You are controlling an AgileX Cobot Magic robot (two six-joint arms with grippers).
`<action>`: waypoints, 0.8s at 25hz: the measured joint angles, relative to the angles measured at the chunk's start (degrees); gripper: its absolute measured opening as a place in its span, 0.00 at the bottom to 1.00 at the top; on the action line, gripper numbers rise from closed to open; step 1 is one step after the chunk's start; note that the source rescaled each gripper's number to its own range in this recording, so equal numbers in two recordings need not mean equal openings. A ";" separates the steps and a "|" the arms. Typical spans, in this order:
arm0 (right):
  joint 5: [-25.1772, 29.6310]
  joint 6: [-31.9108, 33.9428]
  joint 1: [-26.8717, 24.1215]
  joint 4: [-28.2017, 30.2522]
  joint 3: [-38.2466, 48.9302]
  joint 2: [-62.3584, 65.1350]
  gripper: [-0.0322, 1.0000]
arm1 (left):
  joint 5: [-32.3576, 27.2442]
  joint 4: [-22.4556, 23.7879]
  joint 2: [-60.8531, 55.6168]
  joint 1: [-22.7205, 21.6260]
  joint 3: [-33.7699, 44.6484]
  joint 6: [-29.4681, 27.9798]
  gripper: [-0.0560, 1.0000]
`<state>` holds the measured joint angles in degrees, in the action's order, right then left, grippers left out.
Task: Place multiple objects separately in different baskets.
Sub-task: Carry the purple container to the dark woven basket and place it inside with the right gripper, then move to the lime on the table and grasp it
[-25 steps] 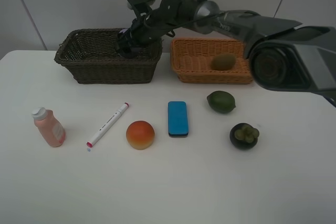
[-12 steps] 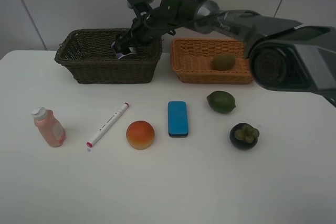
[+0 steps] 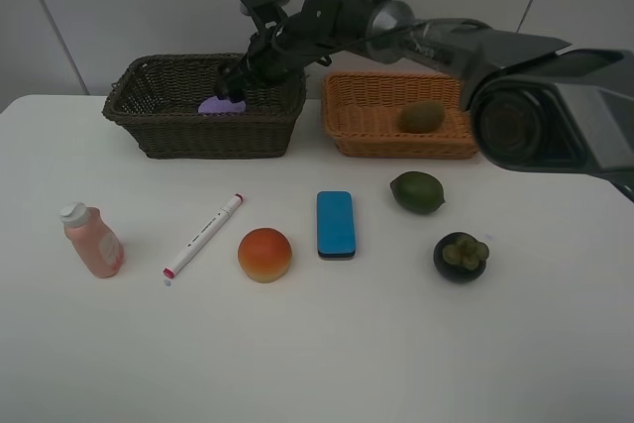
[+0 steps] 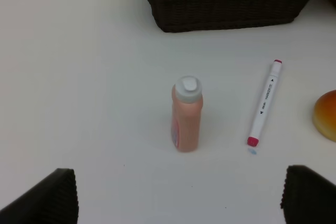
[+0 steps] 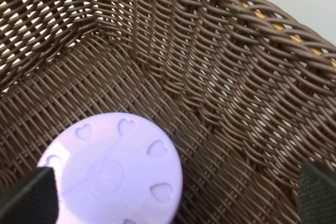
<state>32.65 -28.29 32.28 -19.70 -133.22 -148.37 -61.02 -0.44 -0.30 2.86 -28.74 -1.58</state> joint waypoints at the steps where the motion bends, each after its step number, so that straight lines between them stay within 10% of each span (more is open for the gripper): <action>1: 0.00 0.00 0.00 0.00 0.00 0.00 1.00 | 0.00 0.00 0.00 0.00 0.00 0.00 1.00; 20: 6.84 0.00 0.00 4.07 -0.06 4.90 1.00 | 0.00 0.00 0.00 0.00 0.00 0.00 1.00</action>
<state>39.48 -28.29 32.28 -15.63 -133.28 -143.47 -61.02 -0.44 -0.30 2.86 -28.74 -1.58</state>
